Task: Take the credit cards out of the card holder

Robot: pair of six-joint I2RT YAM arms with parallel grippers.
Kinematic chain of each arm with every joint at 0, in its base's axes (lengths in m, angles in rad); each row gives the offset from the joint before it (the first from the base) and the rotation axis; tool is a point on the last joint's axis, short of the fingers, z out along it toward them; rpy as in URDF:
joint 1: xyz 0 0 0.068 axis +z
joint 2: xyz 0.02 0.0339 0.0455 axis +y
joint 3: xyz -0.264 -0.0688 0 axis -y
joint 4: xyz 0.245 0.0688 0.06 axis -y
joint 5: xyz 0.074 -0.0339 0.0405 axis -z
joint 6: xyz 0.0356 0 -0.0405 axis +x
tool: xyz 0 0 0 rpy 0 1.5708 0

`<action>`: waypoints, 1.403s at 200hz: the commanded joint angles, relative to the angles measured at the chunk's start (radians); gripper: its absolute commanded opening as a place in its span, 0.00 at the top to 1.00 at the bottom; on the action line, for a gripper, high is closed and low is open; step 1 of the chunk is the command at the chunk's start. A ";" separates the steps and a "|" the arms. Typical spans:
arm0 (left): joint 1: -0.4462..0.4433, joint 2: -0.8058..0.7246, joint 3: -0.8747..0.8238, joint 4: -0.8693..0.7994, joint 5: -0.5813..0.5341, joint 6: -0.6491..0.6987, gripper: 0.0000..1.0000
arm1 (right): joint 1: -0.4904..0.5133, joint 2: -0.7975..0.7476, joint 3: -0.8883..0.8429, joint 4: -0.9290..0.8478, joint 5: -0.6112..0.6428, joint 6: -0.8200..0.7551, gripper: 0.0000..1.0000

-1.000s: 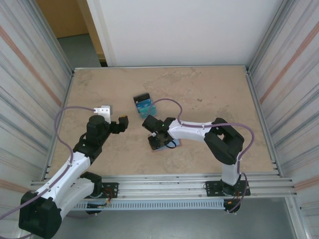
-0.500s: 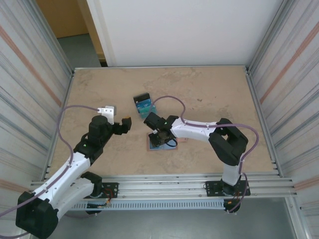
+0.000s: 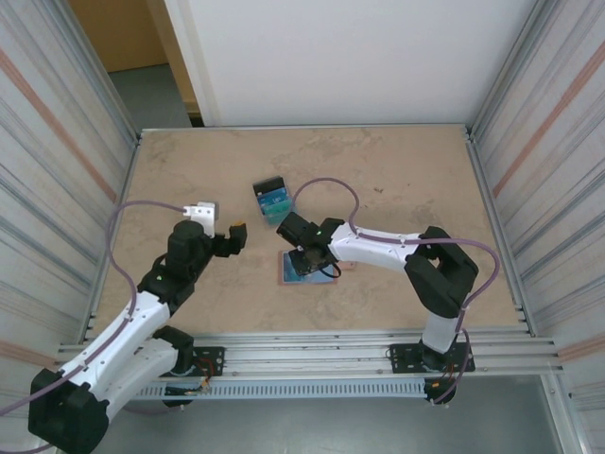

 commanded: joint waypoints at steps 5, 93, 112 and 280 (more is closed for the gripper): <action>-0.019 -0.019 0.034 -0.007 -0.031 0.022 0.01 | -0.017 -0.038 -0.037 -0.030 0.036 0.043 0.65; -0.188 0.087 0.058 -0.063 -0.156 0.073 0.01 | -0.055 -0.045 -0.126 0.004 0.047 0.054 0.62; -0.224 0.127 0.058 -0.055 -0.173 0.051 0.01 | -0.066 -0.043 -0.139 0.015 0.054 0.049 0.62; -0.404 0.527 0.100 0.104 -0.208 0.054 0.01 | -0.109 -0.284 -0.169 0.048 0.004 0.077 0.55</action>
